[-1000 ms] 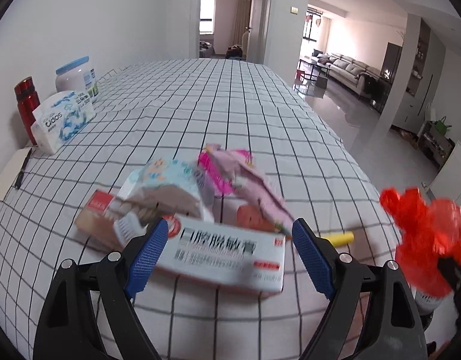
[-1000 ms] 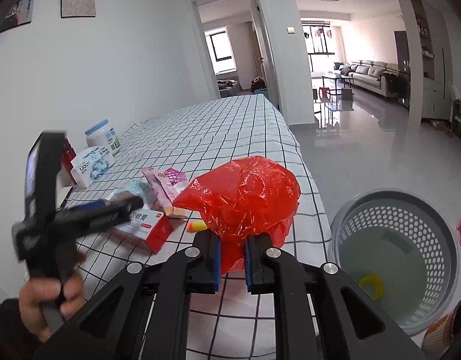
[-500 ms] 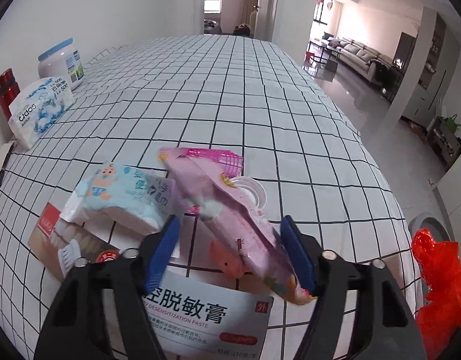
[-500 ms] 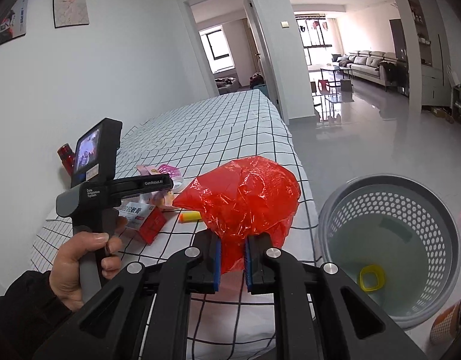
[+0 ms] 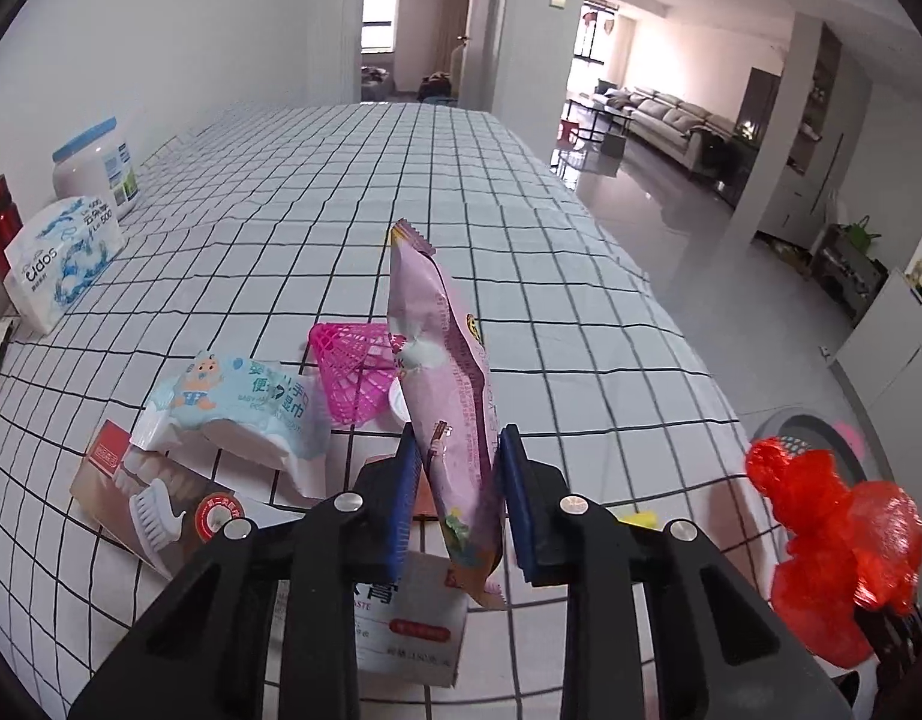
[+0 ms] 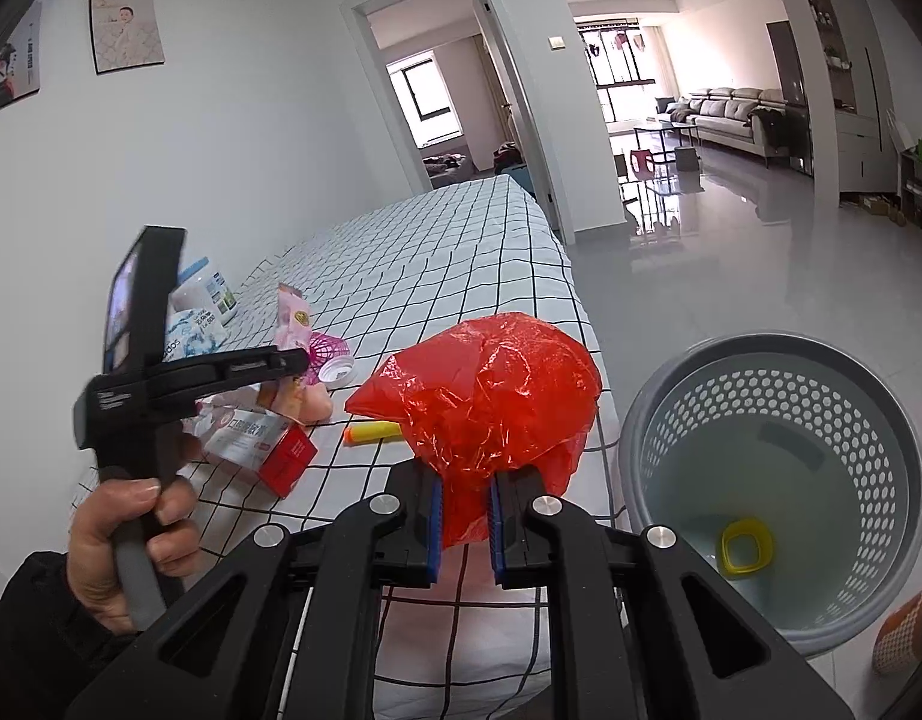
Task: Collect trash
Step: 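Carry the packet and red bag in both tools over the basket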
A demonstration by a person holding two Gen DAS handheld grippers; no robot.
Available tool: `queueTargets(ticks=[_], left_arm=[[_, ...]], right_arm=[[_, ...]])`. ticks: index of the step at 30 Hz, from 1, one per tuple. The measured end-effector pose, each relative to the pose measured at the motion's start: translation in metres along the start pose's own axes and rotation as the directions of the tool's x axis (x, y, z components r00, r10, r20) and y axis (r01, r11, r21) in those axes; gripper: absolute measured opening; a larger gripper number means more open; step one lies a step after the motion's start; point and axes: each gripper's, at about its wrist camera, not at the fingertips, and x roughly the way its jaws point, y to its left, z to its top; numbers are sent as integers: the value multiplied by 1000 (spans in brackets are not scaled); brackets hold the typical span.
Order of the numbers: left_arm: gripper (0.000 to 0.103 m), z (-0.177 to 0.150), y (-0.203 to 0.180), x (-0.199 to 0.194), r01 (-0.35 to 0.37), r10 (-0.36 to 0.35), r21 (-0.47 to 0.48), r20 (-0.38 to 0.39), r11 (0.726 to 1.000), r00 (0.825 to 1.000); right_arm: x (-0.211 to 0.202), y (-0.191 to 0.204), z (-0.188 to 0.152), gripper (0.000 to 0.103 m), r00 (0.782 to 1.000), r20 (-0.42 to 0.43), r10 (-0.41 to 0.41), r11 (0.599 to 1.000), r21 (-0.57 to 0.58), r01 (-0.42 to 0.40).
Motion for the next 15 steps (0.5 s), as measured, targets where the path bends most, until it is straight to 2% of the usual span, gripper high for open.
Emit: queueTargets(ticks=[9, 15], left_arm=[[27, -7, -40, -33, 58, -63, 108, 45, 992, 997], [27, -27, -93, -43, 138, -147, 198, 33, 970, 989]], right_arm=[[-12, -23, 0, 12, 999, 22, -42, 999, 30, 42], [-26, -49, -2, 12, 994, 21, -103, 993, 51, 102]])
